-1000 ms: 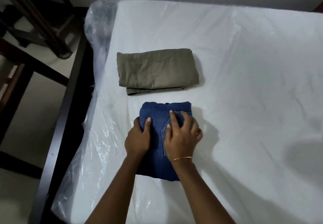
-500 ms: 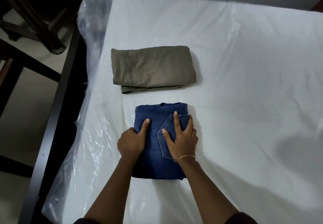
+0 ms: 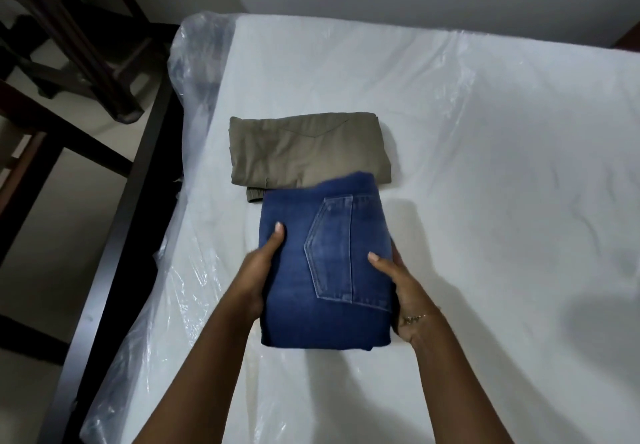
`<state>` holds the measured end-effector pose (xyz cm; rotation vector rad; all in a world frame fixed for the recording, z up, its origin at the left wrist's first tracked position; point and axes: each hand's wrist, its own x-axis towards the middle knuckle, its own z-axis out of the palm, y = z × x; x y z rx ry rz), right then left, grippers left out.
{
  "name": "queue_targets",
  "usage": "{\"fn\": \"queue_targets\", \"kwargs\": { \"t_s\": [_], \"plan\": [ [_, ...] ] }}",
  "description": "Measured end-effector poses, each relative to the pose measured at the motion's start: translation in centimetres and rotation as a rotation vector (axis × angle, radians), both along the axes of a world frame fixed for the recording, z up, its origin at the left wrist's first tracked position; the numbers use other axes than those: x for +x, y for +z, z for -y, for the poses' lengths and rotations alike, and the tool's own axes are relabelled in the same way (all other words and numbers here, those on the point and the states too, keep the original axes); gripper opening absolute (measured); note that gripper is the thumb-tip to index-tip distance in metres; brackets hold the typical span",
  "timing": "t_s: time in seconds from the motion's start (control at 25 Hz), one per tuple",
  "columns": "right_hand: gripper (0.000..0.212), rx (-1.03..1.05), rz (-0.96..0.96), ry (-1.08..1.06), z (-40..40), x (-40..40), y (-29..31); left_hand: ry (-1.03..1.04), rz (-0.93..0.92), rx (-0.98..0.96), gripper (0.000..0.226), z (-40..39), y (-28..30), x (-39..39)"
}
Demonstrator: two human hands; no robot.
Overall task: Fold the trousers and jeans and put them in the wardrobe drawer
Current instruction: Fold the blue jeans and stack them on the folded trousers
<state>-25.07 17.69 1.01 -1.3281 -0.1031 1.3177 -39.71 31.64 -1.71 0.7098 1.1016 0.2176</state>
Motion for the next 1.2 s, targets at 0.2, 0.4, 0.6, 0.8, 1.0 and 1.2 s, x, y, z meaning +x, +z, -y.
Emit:
{"fn": "queue_targets", "kwargs": {
  "t_s": [0.2,0.4,0.6,0.8,1.0,1.2],
  "plan": [
    [0.056,0.041,0.322,0.001,-8.7,5.2,2.6,0.12,0.123,0.166,0.037,-7.3,3.7,4.8],
    [0.049,-0.084,0.699,0.05,-17.8,10.4,0.8,0.228,0.019,0.329,0.023,-13.5,3.9,9.5],
    [0.053,-0.606,1.185,0.357,-20.6,10.1,-3.3,0.144,-0.287,0.476,0.04,-16.1,-0.6,11.6],
    [0.056,-0.671,1.416,0.301,-20.3,9.3,-5.8,0.111,-0.347,0.447,0.047,-16.3,-2.1,12.1],
    [0.056,-0.681,1.419,0.32,-20.5,9.6,-6.1,0.077,-0.329,0.328,0.045,-16.8,-1.7,12.3],
    [0.052,-0.696,1.345,0.454,-19.7,10.3,-4.6,0.077,-0.227,0.149,0.038,-15.6,0.0,11.8]
  ]
}}
